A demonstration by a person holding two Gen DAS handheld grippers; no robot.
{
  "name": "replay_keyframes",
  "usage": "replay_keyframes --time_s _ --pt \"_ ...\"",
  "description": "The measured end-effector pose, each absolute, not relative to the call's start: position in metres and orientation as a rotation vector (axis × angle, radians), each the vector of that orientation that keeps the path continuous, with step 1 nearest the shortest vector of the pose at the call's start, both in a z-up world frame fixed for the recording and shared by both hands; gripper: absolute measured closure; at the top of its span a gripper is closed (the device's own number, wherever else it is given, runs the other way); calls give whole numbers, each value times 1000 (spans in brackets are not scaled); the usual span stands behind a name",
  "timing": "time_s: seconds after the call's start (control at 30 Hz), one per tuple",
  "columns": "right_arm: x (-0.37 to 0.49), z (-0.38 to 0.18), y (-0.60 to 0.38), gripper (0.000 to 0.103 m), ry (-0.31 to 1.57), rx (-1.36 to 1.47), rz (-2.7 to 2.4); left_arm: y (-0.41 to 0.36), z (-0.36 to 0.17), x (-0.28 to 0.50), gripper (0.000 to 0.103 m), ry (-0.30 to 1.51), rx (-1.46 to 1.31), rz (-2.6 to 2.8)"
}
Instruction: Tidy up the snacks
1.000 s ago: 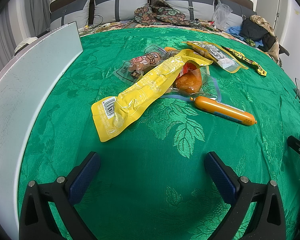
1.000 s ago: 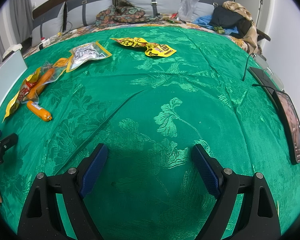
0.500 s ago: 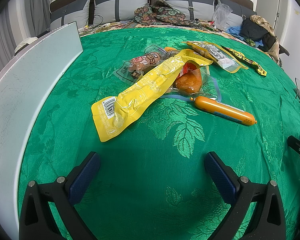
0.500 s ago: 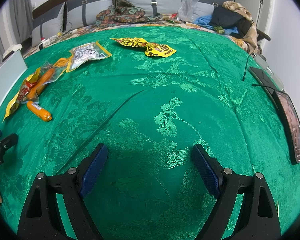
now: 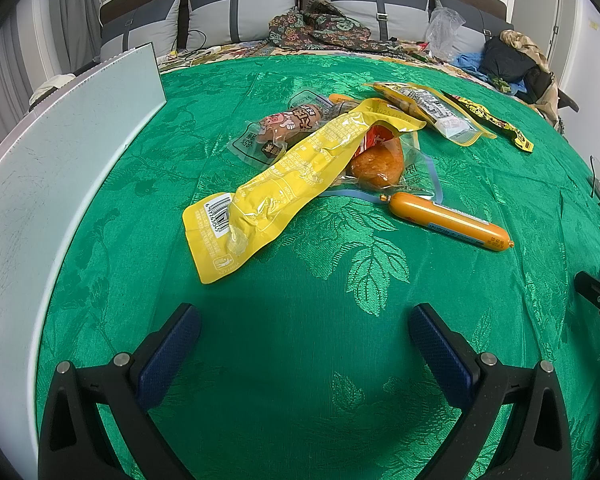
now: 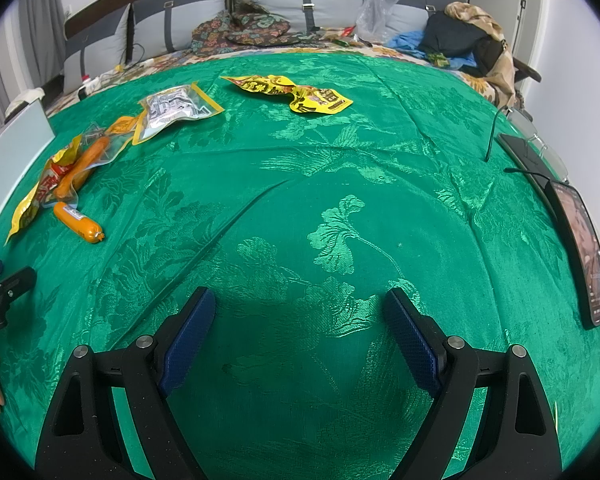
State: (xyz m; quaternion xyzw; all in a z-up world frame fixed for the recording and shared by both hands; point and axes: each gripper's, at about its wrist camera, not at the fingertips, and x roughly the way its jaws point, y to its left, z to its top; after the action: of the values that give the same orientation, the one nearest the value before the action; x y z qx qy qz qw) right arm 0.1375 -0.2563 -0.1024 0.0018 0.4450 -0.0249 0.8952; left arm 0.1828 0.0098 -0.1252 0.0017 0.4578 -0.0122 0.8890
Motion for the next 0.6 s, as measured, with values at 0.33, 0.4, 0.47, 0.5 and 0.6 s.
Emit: replay_keyframes --time_s 0.33,0.4,0.47,0.5,0.6 --pt "138 -102 -256 14 923 4 -52 10 -124 178 0 986 12 -36" --pt "138 -102 -257 14 923 4 -52 15 -122 174 0 1029 27 -66" --pt "138 -102 -256 14 923 4 -52 27 -117 169 0 1050 28 -84" --pt "138 -102 -257 14 923 4 -52 33 -113 168 0 1044 17 -95" --pt "138 -102 -256 14 923 5 -51 57 -88 184 1 1003 -41 -124"
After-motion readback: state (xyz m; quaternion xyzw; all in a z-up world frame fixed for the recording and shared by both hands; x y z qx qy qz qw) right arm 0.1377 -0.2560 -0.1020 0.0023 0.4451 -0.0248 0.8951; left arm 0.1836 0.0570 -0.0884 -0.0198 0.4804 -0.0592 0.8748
